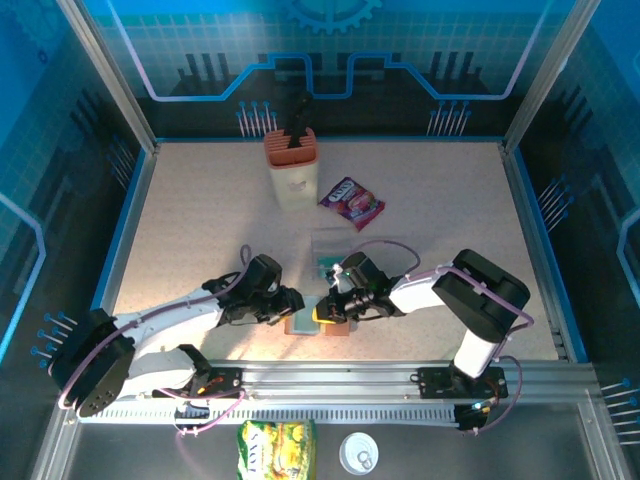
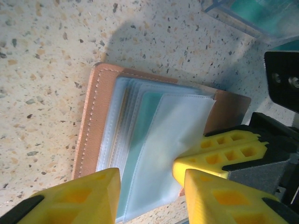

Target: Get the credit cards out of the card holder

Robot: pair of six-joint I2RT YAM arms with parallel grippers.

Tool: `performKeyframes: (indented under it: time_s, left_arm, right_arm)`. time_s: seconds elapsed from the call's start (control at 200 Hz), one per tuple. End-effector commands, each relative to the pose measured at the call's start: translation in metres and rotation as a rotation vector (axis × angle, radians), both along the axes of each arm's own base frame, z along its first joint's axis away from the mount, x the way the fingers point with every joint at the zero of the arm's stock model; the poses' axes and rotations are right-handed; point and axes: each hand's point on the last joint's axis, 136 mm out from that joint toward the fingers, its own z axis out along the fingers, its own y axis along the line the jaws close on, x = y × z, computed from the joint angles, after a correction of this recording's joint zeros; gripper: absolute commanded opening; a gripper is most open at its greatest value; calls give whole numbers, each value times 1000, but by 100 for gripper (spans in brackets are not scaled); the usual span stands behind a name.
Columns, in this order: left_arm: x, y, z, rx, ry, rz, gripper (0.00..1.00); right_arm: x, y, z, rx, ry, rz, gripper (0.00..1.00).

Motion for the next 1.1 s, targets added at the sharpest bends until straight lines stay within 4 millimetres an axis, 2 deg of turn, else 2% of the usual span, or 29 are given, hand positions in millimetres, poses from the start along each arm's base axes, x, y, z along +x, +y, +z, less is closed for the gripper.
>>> performKeyframes:
  time_s: [0.0,0.25,0.715,0.84,0.95,1.096]
  left_arm:
    - [0,1,2,-20,5,19,43]
    - [4,-8,9,-56,-2,9,43]
    - [1,-12,-9,-67,38,5,44]
    - [2,-14,-6,-86,30,4,40]
    - [2,-16,-3,-97,25,-1,31]
    - [2,-14,-2,-92,20,3,28]
  right_arm:
    - [-2,-2,-8,26,33,-14,0]
    - [-4,-3,-11,47,47,-24,0]
    - [-2,-3,-6,87,53,-34,0]
    - [-2,-1,-6,103,59,-37,1]
    - [-3,-2,-6,103,60,-40,2]
    - [-2,-3,0,108,51,-47,13]
